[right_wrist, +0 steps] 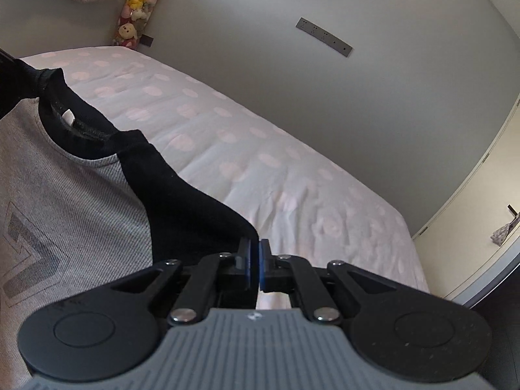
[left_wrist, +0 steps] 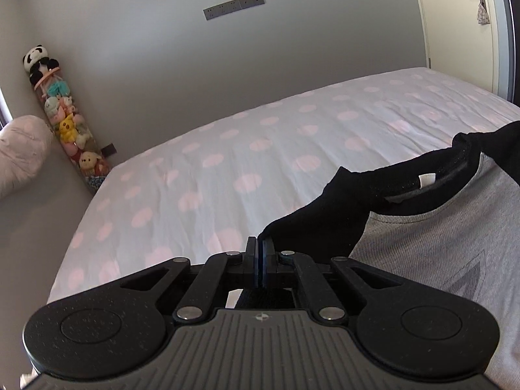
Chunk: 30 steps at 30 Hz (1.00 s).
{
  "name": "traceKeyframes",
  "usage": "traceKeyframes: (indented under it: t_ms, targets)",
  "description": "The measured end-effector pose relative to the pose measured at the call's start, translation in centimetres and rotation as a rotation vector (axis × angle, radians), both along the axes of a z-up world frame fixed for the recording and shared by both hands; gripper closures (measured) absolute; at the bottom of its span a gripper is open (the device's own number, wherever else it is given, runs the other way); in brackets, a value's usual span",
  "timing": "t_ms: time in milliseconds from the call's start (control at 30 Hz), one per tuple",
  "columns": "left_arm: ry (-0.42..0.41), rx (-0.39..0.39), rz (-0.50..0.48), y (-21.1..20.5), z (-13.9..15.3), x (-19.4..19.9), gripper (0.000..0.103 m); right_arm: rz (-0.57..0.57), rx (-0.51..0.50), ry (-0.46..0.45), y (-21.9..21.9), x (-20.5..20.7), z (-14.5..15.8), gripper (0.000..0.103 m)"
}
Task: Fold clothes
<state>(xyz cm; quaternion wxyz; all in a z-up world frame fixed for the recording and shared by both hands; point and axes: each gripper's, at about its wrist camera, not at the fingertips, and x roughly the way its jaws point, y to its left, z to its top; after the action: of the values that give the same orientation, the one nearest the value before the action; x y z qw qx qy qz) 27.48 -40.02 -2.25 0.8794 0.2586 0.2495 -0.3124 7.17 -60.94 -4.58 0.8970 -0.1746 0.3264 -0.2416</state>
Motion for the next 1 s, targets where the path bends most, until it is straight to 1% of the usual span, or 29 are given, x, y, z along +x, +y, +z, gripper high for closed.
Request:
traceKeyframes:
  t_ms: [67, 167, 267, 333, 533, 600, 667, 700, 733, 767, 800, 900, 1000]
  targets:
    - [0.001, 0.014, 0.003, -1.7, -0.9, 1.7, 0.102, -0.015, -0.007, -0.001, -1.4, 1.9, -0.1, 0.098]
    - [0.009, 0.044, 0.015, -3.8, -2.9, 3.8, 0.102, -0.026, -0.017, 0.018, -3.1, 4.7, -1.4, 0.098]
    - [0.007, 0.08, 0.014, -5.4, -5.5, 5.3, 0.102, -0.026, -0.031, 0.05, -4.4, 7.4, -3.6, 0.098]
    - [0.019, 0.106, 0.006, -6.2, -7.3, 6.0, 0.102, -0.026, -0.022, 0.072, -5.2, 8.8, -5.2, 0.098]
    - [0.061, 0.161, -0.004, -7.6, -12.3, 7.6, 0.102, -0.03, 0.03, 0.132, -6.9, 11.9, -10.2, 0.097]
    - [0.081, 0.154, -0.002, -7.7, -13.5, 8.3, 0.101, -0.041, 0.055, 0.138, -7.4, 12.6, -11.5, 0.096]
    - [0.095, 0.142, 0.0, -7.6, -14.3, 8.6, 0.1, -0.061, 0.098, 0.125, -8.2, 13.3, -12.6, 0.094]
    - [0.101, 0.138, 0.002, -7.5, -14.6, 8.7, 0.095, -0.072, 0.121, 0.117, -8.6, 13.7, -13.1, 0.089]
    - [0.113, 0.132, 0.002, -7.4, -14.8, 8.7, 0.091, -0.082, 0.144, 0.109, -8.8, 13.6, -13.3, 0.078]
    - [0.123, 0.121, 0.0, -7.1, -14.8, 8.8, 0.083, -0.09, 0.168, 0.102, -9.0, 13.4, -13.3, 0.072]
    - [0.126, 0.107, 0.001, -6.8, -14.8, 8.8, 0.079, -0.099, 0.191, 0.095, -9.1, 13.2, -13.4, 0.069]
    - [0.149, 0.076, 0.02, -5.6, -14.1, 8.2, 0.079, -0.111, 0.22, 0.083, -9.4, 11.9, -13.2, 0.069]
    - [0.208, 0.036, 0.034, -3.9, -12.9, 6.7, 0.079, -0.115, 0.256, 0.064, -8.7, 9.7, -12.6, 0.069]
